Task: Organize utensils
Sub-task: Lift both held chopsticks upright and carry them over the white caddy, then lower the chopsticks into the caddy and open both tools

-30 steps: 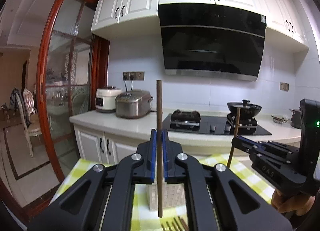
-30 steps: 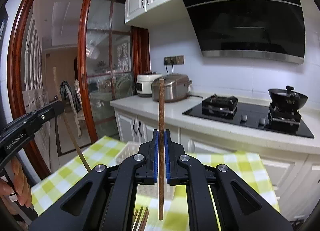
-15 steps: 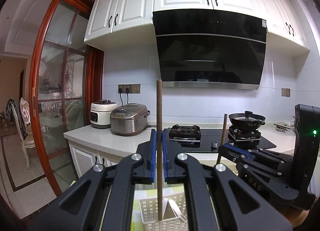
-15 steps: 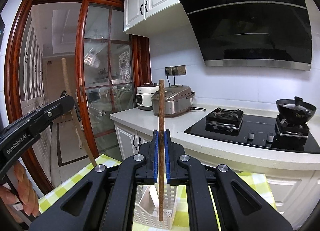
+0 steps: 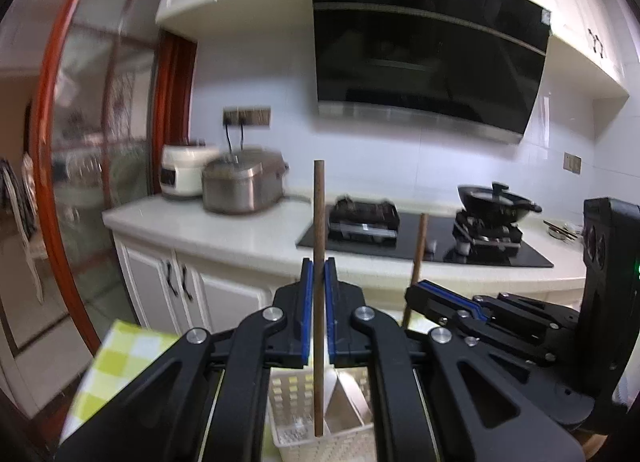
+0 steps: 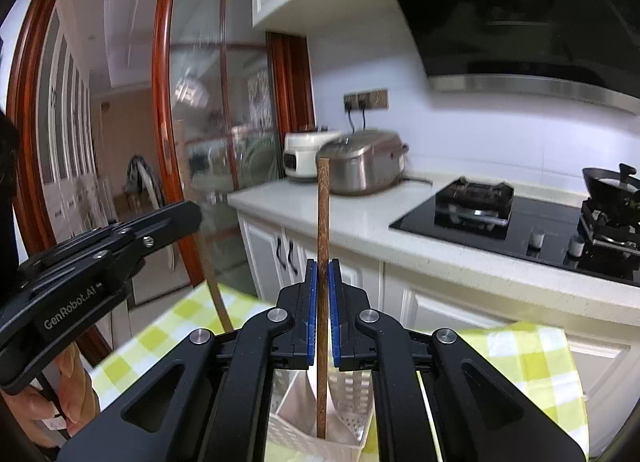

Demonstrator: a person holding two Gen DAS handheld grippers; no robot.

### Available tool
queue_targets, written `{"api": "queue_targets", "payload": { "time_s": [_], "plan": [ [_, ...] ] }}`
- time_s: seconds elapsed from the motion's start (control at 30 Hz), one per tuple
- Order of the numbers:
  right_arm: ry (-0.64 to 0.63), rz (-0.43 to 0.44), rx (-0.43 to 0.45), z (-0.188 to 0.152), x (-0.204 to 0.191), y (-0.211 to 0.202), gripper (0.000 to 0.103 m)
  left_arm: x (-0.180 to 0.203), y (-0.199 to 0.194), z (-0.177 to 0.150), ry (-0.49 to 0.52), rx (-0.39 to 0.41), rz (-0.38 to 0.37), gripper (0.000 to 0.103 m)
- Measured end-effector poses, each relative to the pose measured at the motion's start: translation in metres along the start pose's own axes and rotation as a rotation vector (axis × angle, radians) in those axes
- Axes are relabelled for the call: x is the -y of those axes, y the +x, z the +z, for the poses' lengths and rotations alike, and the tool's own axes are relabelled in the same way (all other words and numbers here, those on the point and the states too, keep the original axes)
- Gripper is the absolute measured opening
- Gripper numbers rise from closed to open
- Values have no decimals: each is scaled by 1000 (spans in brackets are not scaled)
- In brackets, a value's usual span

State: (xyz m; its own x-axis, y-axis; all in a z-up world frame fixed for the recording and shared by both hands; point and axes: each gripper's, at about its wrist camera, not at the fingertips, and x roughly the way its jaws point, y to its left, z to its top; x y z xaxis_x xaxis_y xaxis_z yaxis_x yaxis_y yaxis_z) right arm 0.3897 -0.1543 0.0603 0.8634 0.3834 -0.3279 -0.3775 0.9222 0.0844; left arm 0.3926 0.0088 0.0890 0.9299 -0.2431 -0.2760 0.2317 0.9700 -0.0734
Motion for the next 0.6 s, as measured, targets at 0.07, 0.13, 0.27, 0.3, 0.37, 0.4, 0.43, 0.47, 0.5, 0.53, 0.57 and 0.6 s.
{"api": "queue_targets", "payload": {
  "time_s": [0.07, 0.13, 0.27, 0.3, 0.37, 0.4, 0.43, 0.47, 0.5, 0.53, 0.57, 0.6],
  "plan": [
    [4, 2, -47, -6, -1, 10, 6, -9, 15, -6, -31, -76, -14, 6],
    [36, 1, -92, -13, 5, 20, 6, -17, 25, -15, -62, -130, -19, 6],
    [93, -3, -166, -26, 18, 39, 7, -30, 44, -35, -96, -203, 1, 6],
    [100, -6, -168, -28, 19, 41, 7, -34, 48, -41, -107, -219, 1, 6],
    [98, -25, -172, -31, 22, 45, 7, -38, 53, -47, -120, -234, 5, 7],
    [101, -28, -171, -31, 24, 47, 8, -41, 53, -50, -121, -235, 14, 7],
    [100, -32, -177, -32, 24, 49, 10, -43, 54, -52, -123, -237, 19, 12],
    [98, -37, -182, -32, 24, 51, 12, -45, 53, -52, -127, -235, 22, 21],
    [96, -44, -185, -33, 24, 52, 14, -47, 52, -52, -131, -230, 26, 27],
    [95, -52, -187, -34, 25, 54, 21, -49, 50, -52, -136, -221, 32, 36],
    [95, -58, -188, -34, 25, 55, 42, -51, 47, -52, -141, -209, 42, 43],
    [97, -64, -187, -35, 26, 55, 51, -52, 44, -51, -144, -201, 50, 47]
  ]
}}
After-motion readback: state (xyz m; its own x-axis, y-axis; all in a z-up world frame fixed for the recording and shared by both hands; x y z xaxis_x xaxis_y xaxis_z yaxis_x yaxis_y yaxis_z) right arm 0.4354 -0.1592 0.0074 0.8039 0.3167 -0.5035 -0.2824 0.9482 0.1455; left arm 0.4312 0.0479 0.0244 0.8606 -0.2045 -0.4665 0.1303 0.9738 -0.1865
